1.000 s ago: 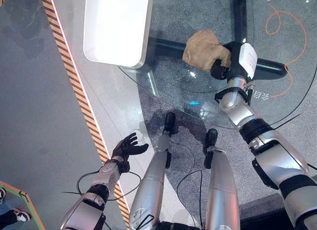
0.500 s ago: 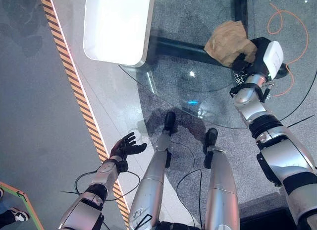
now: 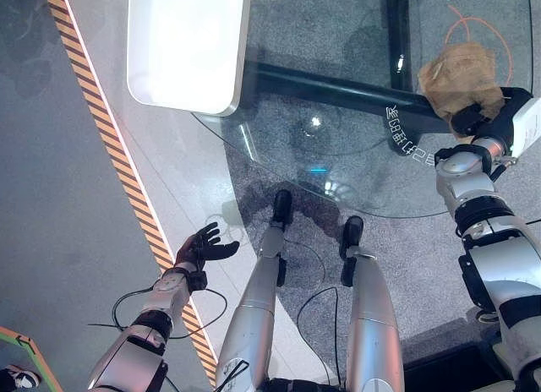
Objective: Wipe the table with a cloth and put it in the basket.
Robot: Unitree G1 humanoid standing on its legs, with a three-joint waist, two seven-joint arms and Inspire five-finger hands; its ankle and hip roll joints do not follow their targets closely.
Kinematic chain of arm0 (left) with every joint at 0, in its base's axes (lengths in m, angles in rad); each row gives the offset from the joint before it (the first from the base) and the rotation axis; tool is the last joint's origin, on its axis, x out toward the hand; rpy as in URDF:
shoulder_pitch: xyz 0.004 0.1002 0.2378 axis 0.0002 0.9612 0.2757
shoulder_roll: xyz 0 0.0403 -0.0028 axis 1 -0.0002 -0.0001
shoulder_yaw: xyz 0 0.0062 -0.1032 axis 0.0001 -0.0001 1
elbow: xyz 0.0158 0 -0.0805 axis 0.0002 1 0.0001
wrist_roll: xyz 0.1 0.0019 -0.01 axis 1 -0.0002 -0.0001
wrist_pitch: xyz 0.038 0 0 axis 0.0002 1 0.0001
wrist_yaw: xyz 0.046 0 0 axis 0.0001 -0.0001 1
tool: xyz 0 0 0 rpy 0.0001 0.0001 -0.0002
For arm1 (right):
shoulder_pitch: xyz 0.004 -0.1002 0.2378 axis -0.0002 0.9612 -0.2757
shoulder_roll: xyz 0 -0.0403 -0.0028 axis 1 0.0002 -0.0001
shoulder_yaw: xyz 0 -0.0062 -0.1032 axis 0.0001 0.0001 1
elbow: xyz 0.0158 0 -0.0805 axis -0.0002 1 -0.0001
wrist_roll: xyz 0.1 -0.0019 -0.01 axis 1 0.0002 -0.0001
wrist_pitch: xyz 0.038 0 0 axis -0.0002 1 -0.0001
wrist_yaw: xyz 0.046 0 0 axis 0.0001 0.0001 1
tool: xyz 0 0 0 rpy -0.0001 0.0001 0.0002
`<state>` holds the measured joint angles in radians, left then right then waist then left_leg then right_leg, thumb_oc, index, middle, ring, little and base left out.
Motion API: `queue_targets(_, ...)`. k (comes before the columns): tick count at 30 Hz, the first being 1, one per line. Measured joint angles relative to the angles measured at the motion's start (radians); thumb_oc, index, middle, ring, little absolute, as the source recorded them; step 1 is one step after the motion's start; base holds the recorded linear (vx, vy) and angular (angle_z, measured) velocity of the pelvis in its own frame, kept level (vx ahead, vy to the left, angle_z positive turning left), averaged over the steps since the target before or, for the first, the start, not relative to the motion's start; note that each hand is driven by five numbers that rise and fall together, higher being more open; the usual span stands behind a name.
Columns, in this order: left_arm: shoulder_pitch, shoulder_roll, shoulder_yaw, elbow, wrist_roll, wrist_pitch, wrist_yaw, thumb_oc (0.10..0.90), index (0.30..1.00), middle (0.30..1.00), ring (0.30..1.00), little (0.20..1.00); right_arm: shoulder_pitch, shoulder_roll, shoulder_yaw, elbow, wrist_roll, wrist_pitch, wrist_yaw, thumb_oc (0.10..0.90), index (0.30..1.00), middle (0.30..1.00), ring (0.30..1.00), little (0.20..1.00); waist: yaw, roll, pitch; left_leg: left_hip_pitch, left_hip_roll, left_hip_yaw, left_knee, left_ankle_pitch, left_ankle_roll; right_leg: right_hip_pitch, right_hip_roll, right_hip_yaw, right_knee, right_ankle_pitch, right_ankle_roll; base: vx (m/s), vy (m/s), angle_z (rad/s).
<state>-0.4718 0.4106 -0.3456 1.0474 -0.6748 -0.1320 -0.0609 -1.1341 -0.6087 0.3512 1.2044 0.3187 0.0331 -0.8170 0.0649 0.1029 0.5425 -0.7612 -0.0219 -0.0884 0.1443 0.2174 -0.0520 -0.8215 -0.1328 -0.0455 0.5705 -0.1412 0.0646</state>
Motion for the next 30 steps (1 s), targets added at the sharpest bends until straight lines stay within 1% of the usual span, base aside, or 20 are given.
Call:
queue_targets(3, -0.003, 0.0, 0.001, 0.0, -0.001, 0.0, -0.003, 0.8, 0.9, 0.9, 0.9, 0.9, 0.0, 0.0, -0.014, 0.006, 0.036, -0.002, 0.0, 0.1, 0.3, 0.3, 0.3, 0.2, -0.007, 0.0, 0.0, 0.0, 0.0, 0.0, 0.0, 0.0, 0.001, 0.0, 0.0, 0.001, 0.0, 0.001, 0.0, 0.0, 0.0, 0.0)
queue_targets(7, -0.003, 0.001, 0.001, 0.007, -0.001, 0.0, -0.013, 0.8, 0.9, 0.9, 0.9, 0.9, 0.002, -0.004, -0.031, 0.019, 0.048, -0.004, 0.0, 0.1, 0.3, 0.3, 0.3, 0.2, -0.011, 0.0, 0.0, 0.0, 0.0, 0.0, 0.0, 0.001, 0.002, 0.0, 0.0, 0.001, 0.0, 0.002, -0.001, 0.0, 0.0, 0.0)
queue_targets(17, -0.003, 0.007, 0.004, 0.02, -0.001, 0.0, -0.022, 0.8, 0.9, 0.9, 0.9, 0.9, 0.012, -0.019, -0.039, 0.026, 0.106, -0.002, -0.016, 0.1, 0.3, 0.3, 0.3, 0.2, -0.013, 0.0, 0.0, 0.0, 0.002, 0.0, 0.0, 0.001, 0.002, 0.0, 0.003, 0.001, -0.002, 0.005, -0.001, 0.0, 0.0, 0.0)
queue_targets(24, -0.003, 0.008, 0.004, 0.043, -0.001, 0.0, -0.025, 0.8, 0.9, 0.9, 0.9, 0.9, 0.012, -0.019, -0.07, 0.047, 0.194, -0.031, -0.016, 0.1, 0.3, 0.3, 0.3, 0.2, -0.013, -0.001, 0.0, 0.0, 0.002, 0.0, 0.0, 0.001, 0.002, 0.0, 0.003, 0.001, -0.002, 0.005, -0.001, 0.0, 0.0, 0.0)
queue_targets(30, -0.006, 0.008, 0.004, 0.041, -0.001, 0.0, -0.037, 0.8, 0.9, 0.9, 0.9, 0.9, 0.013, -0.019, -0.07, 0.055, 0.196, -0.061, -0.009, 0.1, 0.3, 0.3, 0.3, 0.2, -0.014, -0.001, 0.0, 0.0, 0.003, 0.001, 0.0, 0.001, 0.002, -0.001, 0.004, 0.001, -0.002, 0.006, -0.001, 0.0, 0.0, 0.0)
